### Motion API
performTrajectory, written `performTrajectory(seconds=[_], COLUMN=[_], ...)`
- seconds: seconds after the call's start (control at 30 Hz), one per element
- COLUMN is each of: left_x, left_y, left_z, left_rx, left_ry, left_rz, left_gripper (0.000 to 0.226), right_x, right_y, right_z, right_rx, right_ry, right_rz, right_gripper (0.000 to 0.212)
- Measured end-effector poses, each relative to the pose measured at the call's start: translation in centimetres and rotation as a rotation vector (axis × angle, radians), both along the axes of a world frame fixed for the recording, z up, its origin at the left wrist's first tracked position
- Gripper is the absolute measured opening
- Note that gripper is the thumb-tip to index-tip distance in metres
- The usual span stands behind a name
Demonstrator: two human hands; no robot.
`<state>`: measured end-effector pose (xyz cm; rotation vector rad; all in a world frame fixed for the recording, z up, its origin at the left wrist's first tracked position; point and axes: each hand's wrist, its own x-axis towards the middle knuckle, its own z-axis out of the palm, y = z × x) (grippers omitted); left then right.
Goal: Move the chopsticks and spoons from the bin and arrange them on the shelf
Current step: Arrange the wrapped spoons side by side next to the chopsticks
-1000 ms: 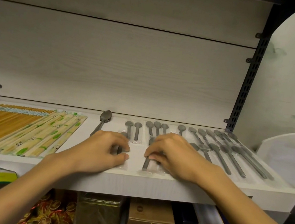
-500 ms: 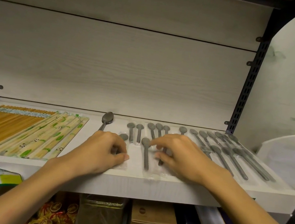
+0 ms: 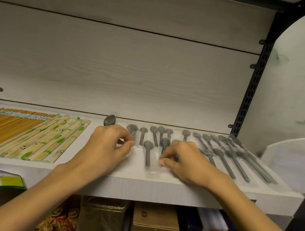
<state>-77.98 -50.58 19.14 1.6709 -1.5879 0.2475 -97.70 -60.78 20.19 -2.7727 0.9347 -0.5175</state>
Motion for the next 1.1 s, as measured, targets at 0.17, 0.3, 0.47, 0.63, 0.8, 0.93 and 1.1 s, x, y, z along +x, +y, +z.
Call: performTrajectory(seconds=[0.17,0.3,0.47,0.63,0.8,0.93,1.1], left_x=[-0.6,-0.9,-1.2,-1.2,-2.8,-3.6,-4.3], left_y=[-0.1,-0.1,-0.3,-0.1,0.1,0.0,-0.3], left_z=[-0.2,-0.6,-0.5,-0.5,-0.5,-0.9,-0.8], left_rx=[0.085,0.207,0.226,0.237,0.393,0.465,0.49], left_ry=[0.028,0.043,0.02,-0.031,-0.165,-0.205,-0.203], left_rz=[-0.011,-0.091,-0.102,-0.126,-0.206,-0.132,-0.074], left_gripper=[0.01,0.012,0.02,0.026,0.056,0.064,0.071], right_x=[0.0,-0.2,-0.4,-1.1,-3.3,-5.0,-6.1], right_y=[0.3,0.3,0.2,0.2,1.0,1.1,0.9], right_z=[-0.4,-0.4,-0.5,-0.8,-0.8,-1.7,-2.3], right_rx=[-0.075,-0.134,-0.161,-0.102,-0.141,-0.117,-0.12], right_ry=[-0.034,-0.047,-0.06,-0.053,-0.016,0.108,0.092], right_rz=[-0.004,0.009,0.035,0.055,0.0,0.018,0.066], right_gripper=[0.017,0.016,0.016,0.023,0.045,0.071,0.067])
